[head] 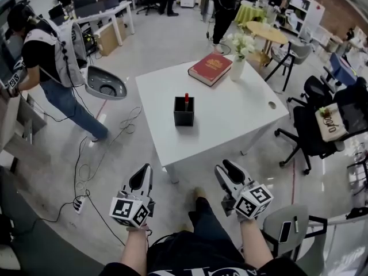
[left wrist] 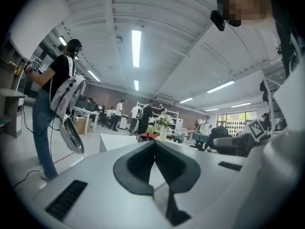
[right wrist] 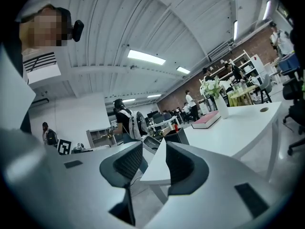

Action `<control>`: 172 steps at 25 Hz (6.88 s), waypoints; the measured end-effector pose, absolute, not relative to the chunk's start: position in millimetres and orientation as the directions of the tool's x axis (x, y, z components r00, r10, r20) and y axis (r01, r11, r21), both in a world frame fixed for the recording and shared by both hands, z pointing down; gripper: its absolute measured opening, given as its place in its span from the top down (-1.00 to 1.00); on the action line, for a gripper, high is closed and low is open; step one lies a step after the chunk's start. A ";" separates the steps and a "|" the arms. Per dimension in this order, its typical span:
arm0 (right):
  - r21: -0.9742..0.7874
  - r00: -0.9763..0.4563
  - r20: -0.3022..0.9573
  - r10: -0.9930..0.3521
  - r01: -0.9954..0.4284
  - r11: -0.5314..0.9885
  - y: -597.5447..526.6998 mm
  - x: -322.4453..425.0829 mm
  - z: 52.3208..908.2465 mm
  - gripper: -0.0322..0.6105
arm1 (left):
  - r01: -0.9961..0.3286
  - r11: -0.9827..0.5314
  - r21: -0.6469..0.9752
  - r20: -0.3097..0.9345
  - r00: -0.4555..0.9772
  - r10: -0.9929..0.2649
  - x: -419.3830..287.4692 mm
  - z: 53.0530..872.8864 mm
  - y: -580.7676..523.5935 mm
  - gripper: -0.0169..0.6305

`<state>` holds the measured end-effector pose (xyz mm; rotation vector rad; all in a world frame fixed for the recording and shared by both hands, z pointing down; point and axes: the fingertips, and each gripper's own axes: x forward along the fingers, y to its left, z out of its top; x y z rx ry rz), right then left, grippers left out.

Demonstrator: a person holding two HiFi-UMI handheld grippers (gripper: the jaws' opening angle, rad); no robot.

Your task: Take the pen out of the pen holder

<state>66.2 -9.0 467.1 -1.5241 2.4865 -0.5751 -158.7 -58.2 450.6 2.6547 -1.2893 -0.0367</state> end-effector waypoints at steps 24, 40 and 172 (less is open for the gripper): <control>-0.379 -0.641 0.135 -0.755 -0.738 0.558 -211.9 70.7 486.7 0.43 | -0.843 -0.494 0.214 0.115 0.524 -0.844 -128.7 475.6 -216.8 0.94; -0.148 -0.722 0.277 -0.634 -0.684 0.714 -310.1 48.9 498.6 0.43 | -0.884 -0.416 0.214 0.174 0.454 -0.874 -109.9 499.2 -264.3 0.94; -0.123 -0.393 0.206 -0.896 -0.919 0.374 -268.9 119.5 452.3 0.69 | -0.805 -0.539 0.249 0.085 0.572 -0.816 -134.1 443.2 -306.6 0.94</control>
